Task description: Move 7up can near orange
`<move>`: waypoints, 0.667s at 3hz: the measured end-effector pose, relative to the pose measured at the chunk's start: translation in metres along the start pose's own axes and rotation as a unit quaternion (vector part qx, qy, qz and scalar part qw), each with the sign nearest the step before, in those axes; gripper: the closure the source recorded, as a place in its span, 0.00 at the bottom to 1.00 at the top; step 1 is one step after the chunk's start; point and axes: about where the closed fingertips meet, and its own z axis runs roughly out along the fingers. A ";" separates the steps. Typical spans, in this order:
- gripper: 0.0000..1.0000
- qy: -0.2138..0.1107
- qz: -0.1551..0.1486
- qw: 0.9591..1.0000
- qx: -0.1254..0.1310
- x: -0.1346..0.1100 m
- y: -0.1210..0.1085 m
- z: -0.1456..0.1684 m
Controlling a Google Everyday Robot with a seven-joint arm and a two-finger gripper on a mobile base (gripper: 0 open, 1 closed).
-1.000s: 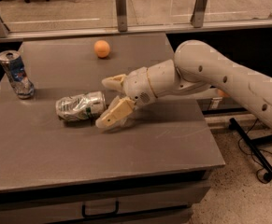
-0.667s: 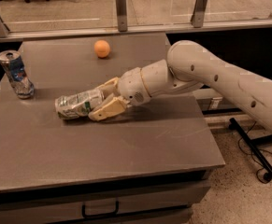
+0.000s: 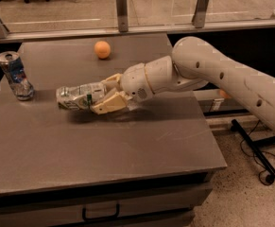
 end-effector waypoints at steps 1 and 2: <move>1.00 0.018 -0.013 0.998 0.060 -0.008 -0.020 -0.026; 1.00 0.065 -0.028 0.984 0.166 -0.020 -0.063 -0.067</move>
Offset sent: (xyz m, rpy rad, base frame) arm 0.1151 -0.1173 0.0852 -0.2465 -0.3147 -0.5555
